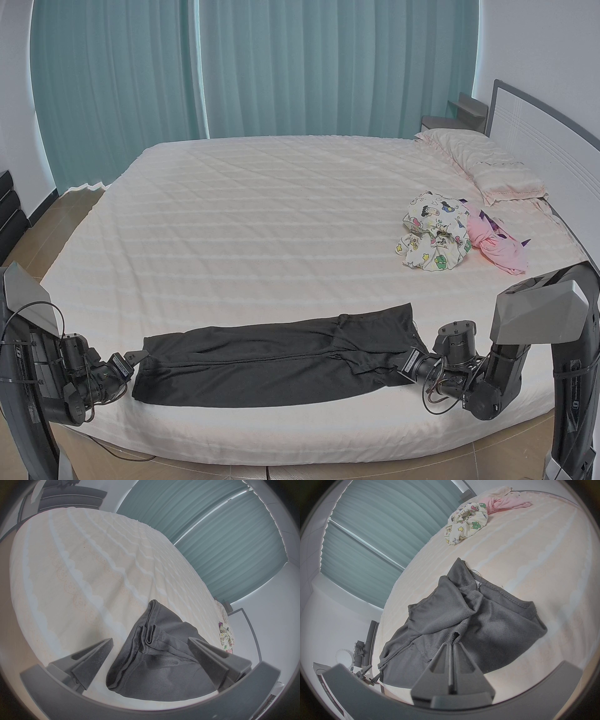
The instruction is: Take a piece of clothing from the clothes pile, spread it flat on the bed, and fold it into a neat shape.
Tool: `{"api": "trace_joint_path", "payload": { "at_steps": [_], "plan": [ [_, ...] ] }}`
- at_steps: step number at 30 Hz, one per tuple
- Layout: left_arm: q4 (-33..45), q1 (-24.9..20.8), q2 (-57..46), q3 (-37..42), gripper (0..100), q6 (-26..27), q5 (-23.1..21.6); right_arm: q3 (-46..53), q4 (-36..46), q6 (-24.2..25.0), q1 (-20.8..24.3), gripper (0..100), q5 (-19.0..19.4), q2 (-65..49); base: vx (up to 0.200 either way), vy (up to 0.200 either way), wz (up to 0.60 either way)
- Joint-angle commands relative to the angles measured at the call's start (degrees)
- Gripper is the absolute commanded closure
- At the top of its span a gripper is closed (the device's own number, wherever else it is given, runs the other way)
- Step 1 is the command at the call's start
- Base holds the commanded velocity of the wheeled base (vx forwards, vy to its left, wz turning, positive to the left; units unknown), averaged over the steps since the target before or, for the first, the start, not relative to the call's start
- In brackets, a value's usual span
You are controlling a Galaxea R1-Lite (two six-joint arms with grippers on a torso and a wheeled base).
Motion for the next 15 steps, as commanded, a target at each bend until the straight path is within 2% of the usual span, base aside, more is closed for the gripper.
{"api": "trace_joint_path", "payload": {
  "at_steps": [1,15],
  "plan": [
    [-0.78,0.10,0.02,0.03,0,-0.02,0.01,1.67,0.03,0.05,0.14,100,0.14,-3.10,0.000,0.000,0.00],
    [-0.78,0.01,0.02,0.03,0,-0.02,0.01,5.71,0.91,-0.31,0.66,100,1.28,-9.96,0.000,0.000,0.00]
  ]
}}
